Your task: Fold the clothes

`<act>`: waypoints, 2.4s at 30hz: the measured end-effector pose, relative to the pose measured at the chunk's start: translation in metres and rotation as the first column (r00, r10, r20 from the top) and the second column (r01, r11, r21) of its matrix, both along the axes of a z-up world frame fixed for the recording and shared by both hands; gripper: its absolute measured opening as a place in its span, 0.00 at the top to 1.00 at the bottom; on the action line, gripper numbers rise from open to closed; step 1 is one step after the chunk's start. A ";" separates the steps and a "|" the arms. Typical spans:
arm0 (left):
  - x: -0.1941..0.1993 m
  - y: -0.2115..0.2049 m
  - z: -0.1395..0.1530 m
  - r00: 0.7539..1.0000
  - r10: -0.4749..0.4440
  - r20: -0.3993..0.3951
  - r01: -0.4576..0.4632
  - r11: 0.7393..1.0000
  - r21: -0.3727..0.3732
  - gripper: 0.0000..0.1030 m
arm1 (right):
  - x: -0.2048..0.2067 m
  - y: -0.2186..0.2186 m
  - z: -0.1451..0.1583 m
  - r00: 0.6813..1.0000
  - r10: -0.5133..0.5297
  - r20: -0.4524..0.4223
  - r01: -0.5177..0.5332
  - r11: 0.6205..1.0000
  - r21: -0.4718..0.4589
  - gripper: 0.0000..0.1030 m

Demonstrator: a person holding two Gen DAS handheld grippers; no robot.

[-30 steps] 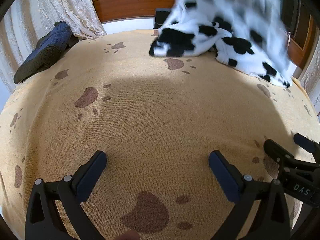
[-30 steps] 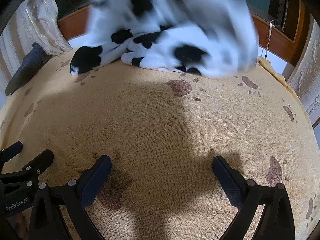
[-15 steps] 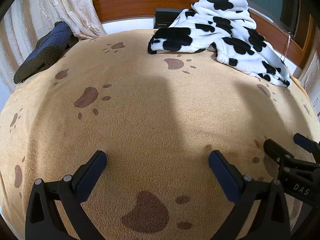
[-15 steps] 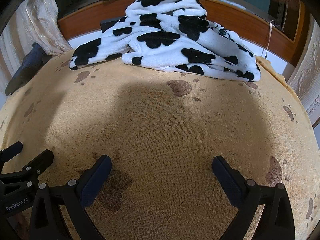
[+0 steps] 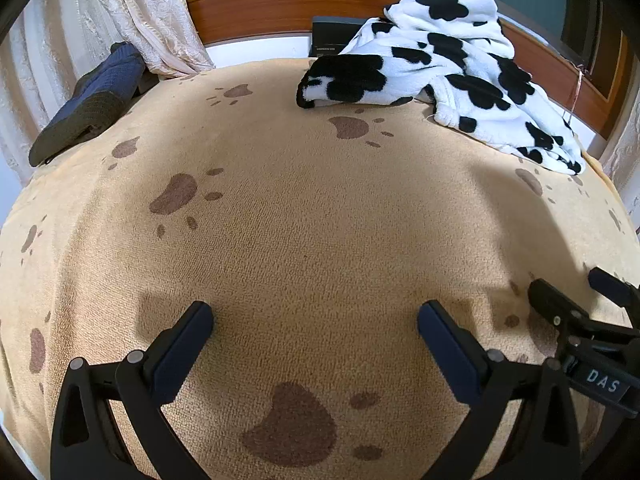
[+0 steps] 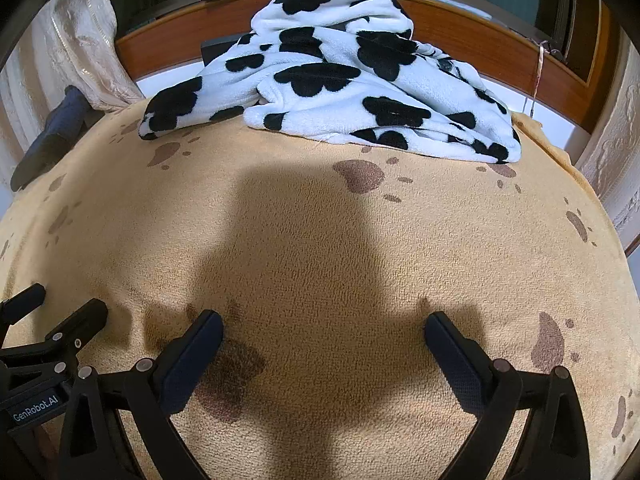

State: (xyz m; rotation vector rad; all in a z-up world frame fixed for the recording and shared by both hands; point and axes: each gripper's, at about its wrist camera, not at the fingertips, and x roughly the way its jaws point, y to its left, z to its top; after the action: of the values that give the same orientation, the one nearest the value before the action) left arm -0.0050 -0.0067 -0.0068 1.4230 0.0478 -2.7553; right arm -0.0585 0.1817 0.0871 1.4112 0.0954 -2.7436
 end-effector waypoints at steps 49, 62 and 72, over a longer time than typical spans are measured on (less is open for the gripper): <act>-0.071 0.035 0.028 0.991 0.080 -0.109 -0.076 0.996 0.037 0.00 | -0.041 0.084 0.054 0.975 -0.086 -0.204 0.086 0.996 -0.012 0.01; -0.075 0.003 0.016 0.981 0.149 -0.121 -0.141 0.987 0.074 0.00 | -0.152 0.035 0.107 0.924 0.085 -0.372 -0.107 0.993 -0.040 0.01; -0.079 0.004 0.011 0.985 0.143 -0.094 -0.136 0.988 0.077 0.00 | -0.180 -0.001 0.112 0.890 0.120 -0.440 -0.085 0.991 0.099 0.01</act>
State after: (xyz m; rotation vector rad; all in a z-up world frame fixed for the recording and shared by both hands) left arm -0.0844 -0.0025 0.0038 1.2431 0.2413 -2.7314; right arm -0.2385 0.1810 0.1994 0.7312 0.2883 -2.9404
